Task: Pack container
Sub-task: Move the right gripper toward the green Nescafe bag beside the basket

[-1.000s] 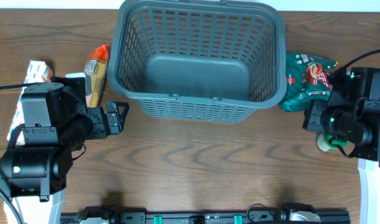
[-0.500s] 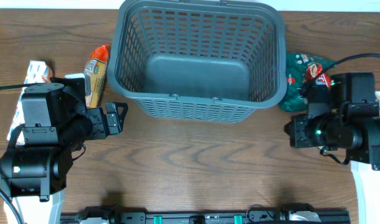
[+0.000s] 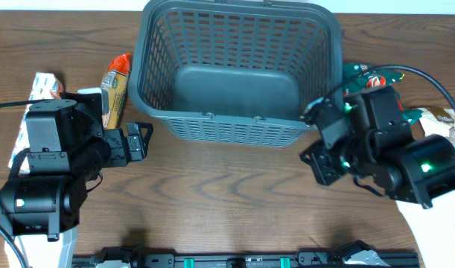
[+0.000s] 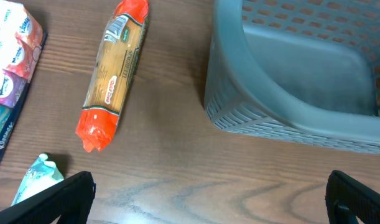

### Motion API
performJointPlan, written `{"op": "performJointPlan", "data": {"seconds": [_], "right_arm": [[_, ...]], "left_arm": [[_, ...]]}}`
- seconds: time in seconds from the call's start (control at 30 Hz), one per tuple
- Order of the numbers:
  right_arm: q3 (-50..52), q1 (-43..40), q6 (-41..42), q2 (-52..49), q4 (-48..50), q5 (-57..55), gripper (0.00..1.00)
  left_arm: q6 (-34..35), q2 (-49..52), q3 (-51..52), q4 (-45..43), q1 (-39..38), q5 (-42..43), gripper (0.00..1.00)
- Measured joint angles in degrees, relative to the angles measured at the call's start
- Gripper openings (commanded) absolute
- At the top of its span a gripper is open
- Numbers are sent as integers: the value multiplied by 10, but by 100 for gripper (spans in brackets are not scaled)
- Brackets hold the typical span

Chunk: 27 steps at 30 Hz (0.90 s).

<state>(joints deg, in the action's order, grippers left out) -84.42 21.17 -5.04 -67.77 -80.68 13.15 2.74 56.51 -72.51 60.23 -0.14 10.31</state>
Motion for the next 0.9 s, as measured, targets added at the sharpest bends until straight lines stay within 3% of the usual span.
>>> {"op": "performJointPlan", "data": {"seconds": [0.5,0.9], "right_arm": [[0,17,-19,-123,60,-12,1],[0,18,-19,-132,79,-11,1]], "left_arm": [[0,0,0,0,0,0,99],[0,0,0,0,0,0,99]]}}
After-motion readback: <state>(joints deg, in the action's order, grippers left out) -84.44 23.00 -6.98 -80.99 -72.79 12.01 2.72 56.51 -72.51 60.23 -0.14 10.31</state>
